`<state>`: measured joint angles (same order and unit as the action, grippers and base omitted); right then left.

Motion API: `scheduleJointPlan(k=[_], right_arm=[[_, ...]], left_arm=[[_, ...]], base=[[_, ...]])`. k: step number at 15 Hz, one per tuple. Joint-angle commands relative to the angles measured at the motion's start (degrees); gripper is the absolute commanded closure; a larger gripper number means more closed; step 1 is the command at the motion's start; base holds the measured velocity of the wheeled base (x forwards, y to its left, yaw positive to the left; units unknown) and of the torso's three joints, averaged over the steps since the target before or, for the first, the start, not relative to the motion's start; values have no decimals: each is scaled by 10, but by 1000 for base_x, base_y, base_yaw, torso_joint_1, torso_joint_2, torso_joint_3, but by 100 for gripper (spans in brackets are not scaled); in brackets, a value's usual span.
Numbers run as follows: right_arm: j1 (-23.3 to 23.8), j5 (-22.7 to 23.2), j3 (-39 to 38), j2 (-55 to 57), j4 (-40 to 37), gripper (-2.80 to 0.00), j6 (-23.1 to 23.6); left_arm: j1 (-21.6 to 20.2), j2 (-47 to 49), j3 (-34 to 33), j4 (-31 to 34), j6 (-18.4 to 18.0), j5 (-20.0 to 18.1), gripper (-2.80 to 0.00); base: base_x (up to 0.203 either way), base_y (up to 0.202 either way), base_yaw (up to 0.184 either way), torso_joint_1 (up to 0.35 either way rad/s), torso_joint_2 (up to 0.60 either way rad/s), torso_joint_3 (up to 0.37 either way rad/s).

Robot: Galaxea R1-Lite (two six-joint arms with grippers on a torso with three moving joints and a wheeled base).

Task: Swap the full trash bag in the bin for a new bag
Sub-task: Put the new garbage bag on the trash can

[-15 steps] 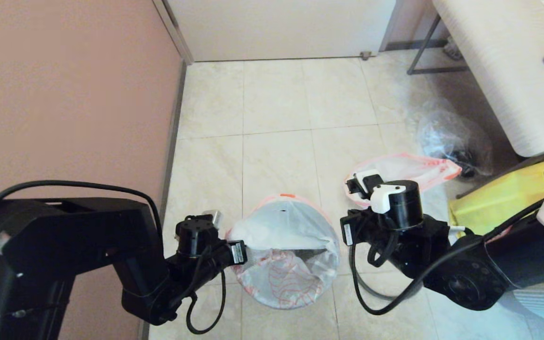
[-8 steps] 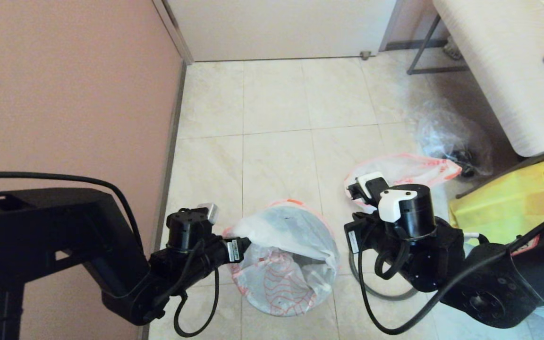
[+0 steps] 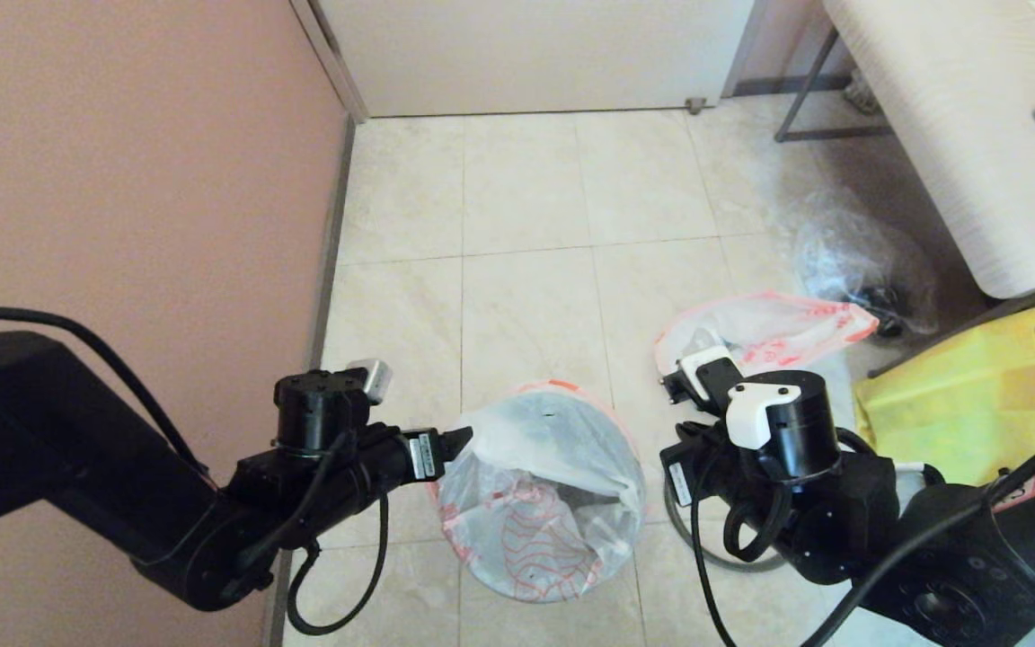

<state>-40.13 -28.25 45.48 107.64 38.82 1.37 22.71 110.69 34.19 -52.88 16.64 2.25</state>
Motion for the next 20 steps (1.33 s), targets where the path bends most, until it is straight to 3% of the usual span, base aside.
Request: scheduleJointPlan(k=[1, 8, 13, 17, 20], right_arm=[[-3, -1, 0, 8, 3, 0, 0], [-1, -1, 5, 14, 4, 0, -4], [-12, 1, 14, 17, 4, 0, 1], [-42, 0, 66, 49, 2, 0, 25], [-50, 2, 92, 82, 1, 0, 40]], left_arm=[[0, -42, 1, 5, 1, 0, 0], [-47, 39, 11, 3, 9, 2, 0], [-51, 69, 10, -3, 14, 4, 0], [-52, 118, 11, -42, 10, 4, 0], [-52, 96, 7, -52, 11, 3, 0]], base=[[0, 0, 0, 0, 0, 0], [0, 0, 0, 0, 0, 0], [0, 0, 0, 0, 0, 0], [0, 0, 0, 0, 0, 0], [0, 0, 0, 0, 0, 0]])
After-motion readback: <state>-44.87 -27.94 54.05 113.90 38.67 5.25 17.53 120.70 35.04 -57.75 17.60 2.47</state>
